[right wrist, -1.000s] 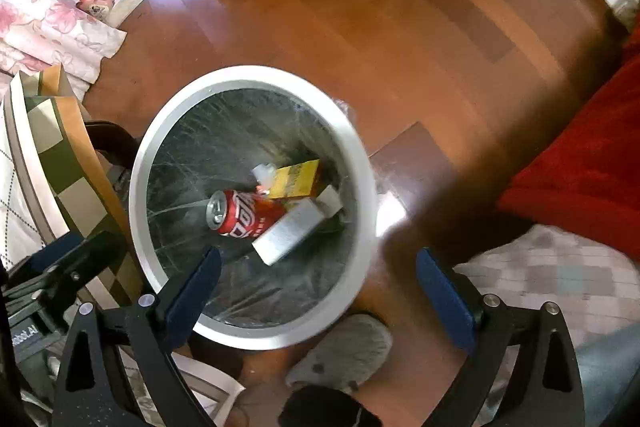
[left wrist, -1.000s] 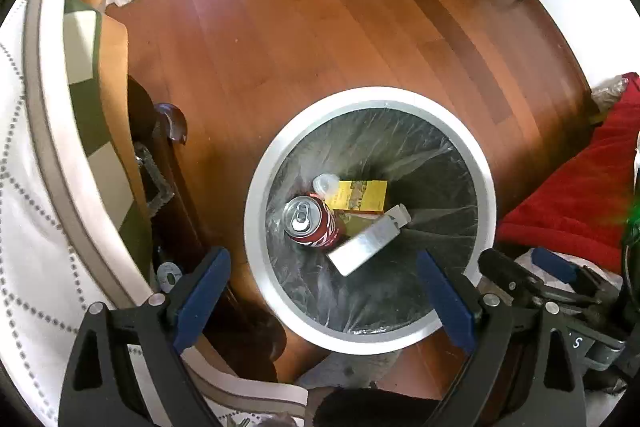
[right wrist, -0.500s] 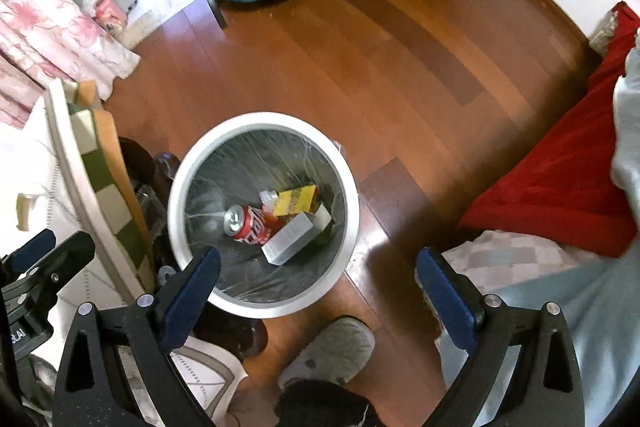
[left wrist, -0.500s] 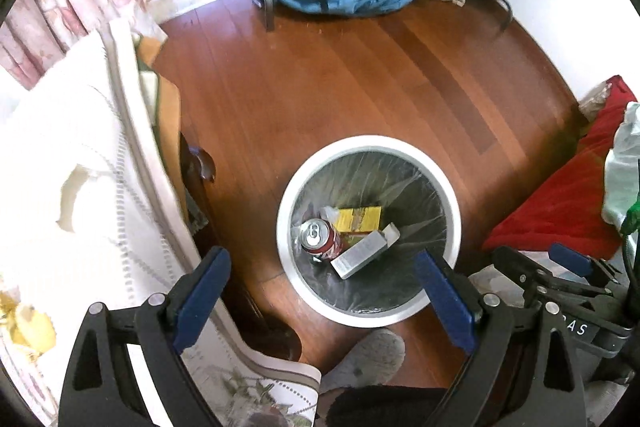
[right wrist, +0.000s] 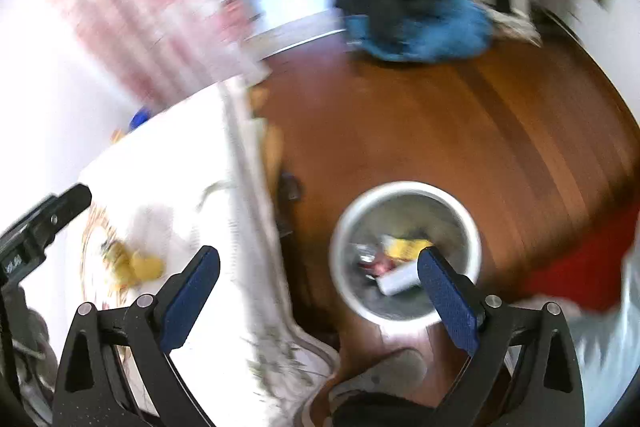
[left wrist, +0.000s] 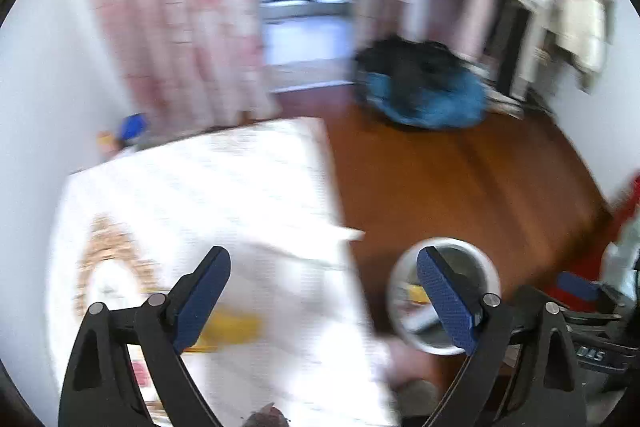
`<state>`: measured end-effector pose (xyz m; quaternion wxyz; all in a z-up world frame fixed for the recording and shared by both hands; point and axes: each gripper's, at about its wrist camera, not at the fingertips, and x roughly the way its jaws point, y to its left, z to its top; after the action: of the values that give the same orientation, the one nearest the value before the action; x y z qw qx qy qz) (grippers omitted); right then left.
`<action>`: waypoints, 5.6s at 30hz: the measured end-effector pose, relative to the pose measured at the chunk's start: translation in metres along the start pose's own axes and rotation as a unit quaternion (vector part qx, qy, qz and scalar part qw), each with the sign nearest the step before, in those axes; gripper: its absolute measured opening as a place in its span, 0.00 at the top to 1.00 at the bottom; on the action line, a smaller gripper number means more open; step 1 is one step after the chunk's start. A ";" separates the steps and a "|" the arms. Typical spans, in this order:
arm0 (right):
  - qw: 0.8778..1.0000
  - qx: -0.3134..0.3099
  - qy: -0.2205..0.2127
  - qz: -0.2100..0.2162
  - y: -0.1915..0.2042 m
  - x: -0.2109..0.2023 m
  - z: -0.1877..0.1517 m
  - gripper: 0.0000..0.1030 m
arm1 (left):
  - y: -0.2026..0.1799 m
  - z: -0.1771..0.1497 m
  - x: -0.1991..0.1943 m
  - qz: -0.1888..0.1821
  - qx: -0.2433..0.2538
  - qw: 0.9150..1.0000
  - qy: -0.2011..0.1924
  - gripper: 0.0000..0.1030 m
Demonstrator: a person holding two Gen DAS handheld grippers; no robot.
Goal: Collect trash
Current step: 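Grasp the pink-and-white box with the right tool while the left tool grasps the panda snack bag, then carry the pink box and snack bag over the bin and open both tools, then grasp the yellow lemon peel with the right tool while the left tool grasps the paper wrapper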
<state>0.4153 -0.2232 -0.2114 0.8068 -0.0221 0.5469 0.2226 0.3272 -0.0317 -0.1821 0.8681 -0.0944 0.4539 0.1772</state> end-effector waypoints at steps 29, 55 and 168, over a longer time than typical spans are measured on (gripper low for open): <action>0.918 -0.331 0.209 -0.063 0.232 0.222 0.057 0.34 | 0.158 -0.086 0.117 -0.020 -0.155 0.979 0.129 0.57; 0.997 -0.072 -0.019 0.021 0.056 -0.006 0.039 0.41 | 0.032 -0.003 -0.026 -0.022 -0.019 0.998 -0.060 0.59; 0.953 -0.280 0.118 0.001 0.251 0.137 -0.057 0.23 | 0.249 -0.168 0.019 0.189 -0.134 0.966 0.113 0.06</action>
<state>0.3105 0.0328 -0.3040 0.6979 -0.2723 0.5537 0.3637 0.1127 0.1474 -0.2943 0.7413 -0.1418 0.5304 0.3860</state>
